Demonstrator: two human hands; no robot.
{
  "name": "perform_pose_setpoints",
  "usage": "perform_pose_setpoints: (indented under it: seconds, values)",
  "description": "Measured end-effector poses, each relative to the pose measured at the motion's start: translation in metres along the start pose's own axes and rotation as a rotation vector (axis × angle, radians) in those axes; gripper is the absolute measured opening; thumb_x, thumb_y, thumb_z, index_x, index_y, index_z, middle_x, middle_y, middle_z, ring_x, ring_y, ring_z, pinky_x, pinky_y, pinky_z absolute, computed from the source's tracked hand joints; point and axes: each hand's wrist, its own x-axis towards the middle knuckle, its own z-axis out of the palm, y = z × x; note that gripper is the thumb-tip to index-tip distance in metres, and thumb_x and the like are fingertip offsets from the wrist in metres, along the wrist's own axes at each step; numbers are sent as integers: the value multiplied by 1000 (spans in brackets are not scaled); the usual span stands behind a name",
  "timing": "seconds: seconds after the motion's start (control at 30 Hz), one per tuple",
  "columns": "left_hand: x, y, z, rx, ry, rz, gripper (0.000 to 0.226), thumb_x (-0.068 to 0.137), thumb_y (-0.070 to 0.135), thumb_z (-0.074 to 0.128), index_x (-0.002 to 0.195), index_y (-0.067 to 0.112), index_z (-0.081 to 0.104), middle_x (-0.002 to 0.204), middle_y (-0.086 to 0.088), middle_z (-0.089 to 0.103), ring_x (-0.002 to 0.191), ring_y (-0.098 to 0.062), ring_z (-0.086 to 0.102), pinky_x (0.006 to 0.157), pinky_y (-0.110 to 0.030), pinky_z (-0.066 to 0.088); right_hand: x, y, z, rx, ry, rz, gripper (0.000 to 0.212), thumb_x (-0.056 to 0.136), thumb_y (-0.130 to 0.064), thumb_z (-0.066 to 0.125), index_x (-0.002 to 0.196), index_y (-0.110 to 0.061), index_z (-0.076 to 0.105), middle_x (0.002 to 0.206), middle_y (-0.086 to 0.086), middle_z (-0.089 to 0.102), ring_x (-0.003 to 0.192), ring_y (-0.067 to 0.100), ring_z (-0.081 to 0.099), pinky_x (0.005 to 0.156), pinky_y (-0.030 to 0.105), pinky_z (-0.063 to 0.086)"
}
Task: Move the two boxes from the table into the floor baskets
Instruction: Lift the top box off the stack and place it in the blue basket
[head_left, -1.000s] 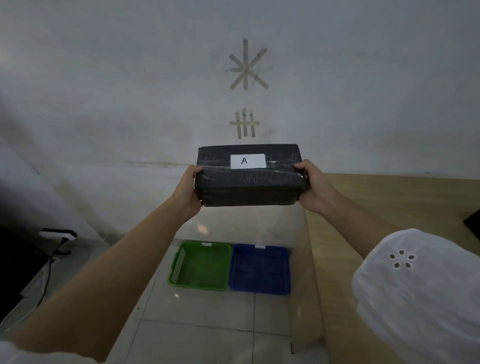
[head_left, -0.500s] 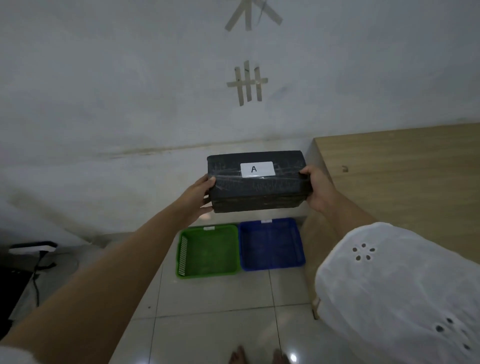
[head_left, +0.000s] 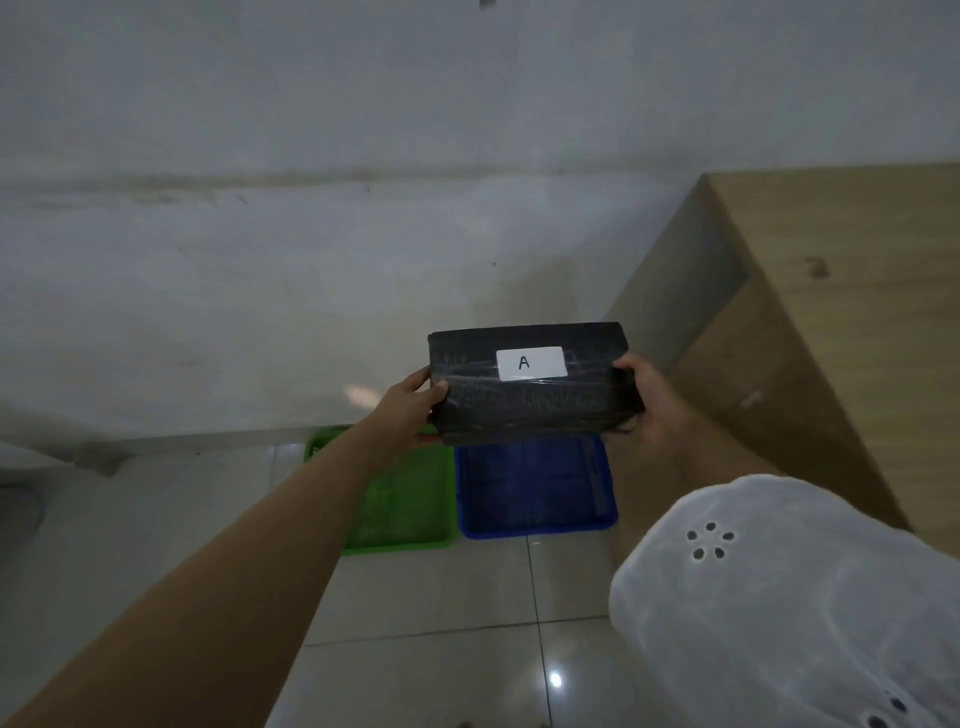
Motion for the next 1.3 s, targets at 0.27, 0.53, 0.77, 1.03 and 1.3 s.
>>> perform_pose_setpoints:
  seconds: [0.27, 0.53, 0.77, 1.03, 1.3]
  values:
    - [124, -127, 13, -26, 20, -54, 48, 95, 14, 46, 141, 17, 36, 141, -16, 44, 126, -34, 46, 96, -50, 46, 136, 108, 1, -23, 37, 13, 11, 83, -30, 53, 86, -19, 55, 91, 8, 60, 84, 25, 57, 62, 41, 50]
    - [217, -229, 27, 21, 0, -134, 55, 93, 8, 47, 145, 18, 29, 140, -16, 47, 124, -34, 48, 93, -41, 45, 248, 205, -6, -19, 45, 46, 16, 86, -29, 49, 93, -17, 57, 91, 8, 61, 84, 25, 58, 74, 47, 51]
    - [263, -281, 48, -6, 51, -201, 54, 93, 1, 41, 143, 21, 32, 141, -15, 44, 111, -26, 50, 82, -35, 45, 303, 246, -12, -38, 101, 99, 28, 85, -30, 51, 110, -18, 53, 114, 13, 55, 105, 32, 53, 89, 53, 50]
    - [295, -319, 52, 113, -1, -268, 64, 91, 7, 45, 147, 28, 21, 144, -12, 40, 126, -33, 42, 97, -41, 38, 336, 276, -12, -68, 106, 91, 39, 96, -18, 40, 134, -26, 44, 139, 13, 45, 121, 36, 45, 90, 52, 49]
    - [303, -323, 70, 2, 7, -205, 56, 89, -6, 42, 140, 16, 34, 117, -8, 52, 87, -19, 51, 60, -26, 42, 353, 283, -10, -103, 164, 62, 39, 96, -15, 42, 134, -24, 43, 139, 14, 45, 122, 36, 44, 93, 53, 45]
